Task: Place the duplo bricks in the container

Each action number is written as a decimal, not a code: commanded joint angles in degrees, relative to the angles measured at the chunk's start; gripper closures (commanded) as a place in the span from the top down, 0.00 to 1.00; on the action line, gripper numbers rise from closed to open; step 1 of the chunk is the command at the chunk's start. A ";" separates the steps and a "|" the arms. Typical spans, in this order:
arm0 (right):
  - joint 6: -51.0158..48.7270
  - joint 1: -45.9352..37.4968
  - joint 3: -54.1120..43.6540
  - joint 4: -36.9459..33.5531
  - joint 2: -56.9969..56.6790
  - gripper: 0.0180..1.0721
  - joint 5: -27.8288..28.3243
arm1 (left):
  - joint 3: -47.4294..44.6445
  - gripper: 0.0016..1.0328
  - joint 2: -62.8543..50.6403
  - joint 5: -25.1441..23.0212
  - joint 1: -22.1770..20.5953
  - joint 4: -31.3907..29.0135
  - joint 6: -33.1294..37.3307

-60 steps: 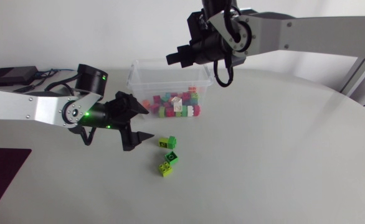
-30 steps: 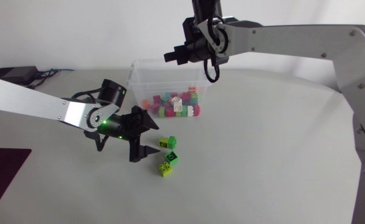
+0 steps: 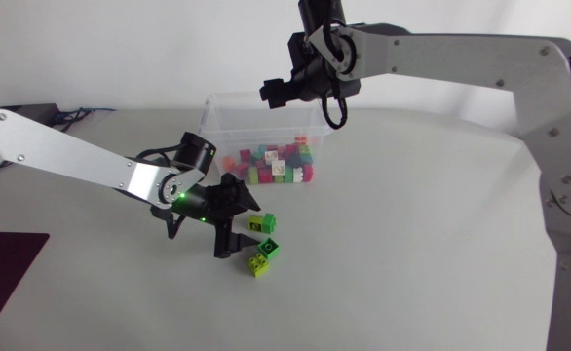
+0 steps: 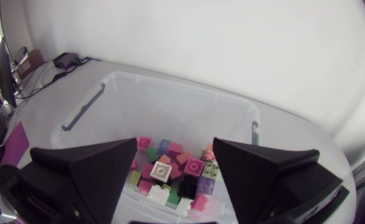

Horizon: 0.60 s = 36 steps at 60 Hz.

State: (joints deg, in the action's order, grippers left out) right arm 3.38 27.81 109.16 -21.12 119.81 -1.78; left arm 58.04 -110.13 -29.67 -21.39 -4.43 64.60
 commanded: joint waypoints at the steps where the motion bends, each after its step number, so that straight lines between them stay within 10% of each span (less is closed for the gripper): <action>1: -0.56 0.93 -3.34 -0.94 -5.20 0.96 -0.24 | 2.08 0.88 -2.11 -0.39 -0.59 0.12 2.20; 36: -11.55 6.99 -35.42 1.35 -20.84 0.96 7.49 | 9.20 0.50 -7.38 1.11 0.73 -9.20 9.41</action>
State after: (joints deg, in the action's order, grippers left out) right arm -4.93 34.41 76.62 -20.80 100.38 4.40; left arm 65.47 -115.35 -28.64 -21.06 -12.45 71.29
